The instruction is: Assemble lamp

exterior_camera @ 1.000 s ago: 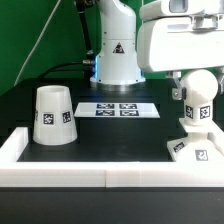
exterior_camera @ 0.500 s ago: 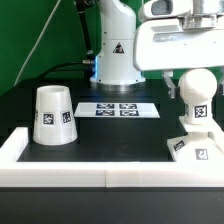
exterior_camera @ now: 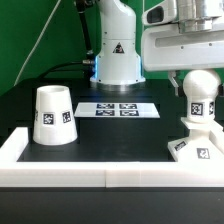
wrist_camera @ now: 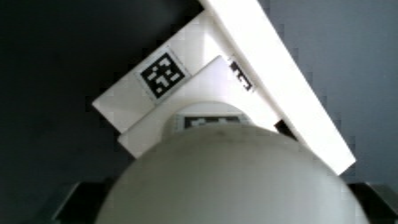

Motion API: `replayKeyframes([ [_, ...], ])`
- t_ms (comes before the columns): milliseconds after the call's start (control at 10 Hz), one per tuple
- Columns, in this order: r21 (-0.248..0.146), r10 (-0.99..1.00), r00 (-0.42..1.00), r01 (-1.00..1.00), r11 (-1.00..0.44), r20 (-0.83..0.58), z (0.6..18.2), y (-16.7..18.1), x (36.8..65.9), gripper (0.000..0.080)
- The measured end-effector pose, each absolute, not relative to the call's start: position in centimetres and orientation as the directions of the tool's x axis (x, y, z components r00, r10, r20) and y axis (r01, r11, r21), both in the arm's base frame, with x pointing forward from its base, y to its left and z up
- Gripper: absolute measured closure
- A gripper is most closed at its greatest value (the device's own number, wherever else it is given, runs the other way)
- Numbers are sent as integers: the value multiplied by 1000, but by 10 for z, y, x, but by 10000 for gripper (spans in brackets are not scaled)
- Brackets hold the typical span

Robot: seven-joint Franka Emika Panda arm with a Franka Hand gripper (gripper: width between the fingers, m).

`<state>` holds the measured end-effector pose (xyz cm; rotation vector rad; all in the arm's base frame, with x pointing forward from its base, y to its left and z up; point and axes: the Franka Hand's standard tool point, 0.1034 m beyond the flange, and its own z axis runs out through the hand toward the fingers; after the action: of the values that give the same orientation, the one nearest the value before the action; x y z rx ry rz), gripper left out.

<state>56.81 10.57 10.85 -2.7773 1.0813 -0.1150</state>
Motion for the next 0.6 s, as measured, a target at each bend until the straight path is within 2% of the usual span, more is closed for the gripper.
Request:
replayKeyframes([
  [300,-181,-864,499,-858,-481,-66,107,109,568,223],
  [600,-176,-904,420,-899,-401,-85,107,110,569,223],
])
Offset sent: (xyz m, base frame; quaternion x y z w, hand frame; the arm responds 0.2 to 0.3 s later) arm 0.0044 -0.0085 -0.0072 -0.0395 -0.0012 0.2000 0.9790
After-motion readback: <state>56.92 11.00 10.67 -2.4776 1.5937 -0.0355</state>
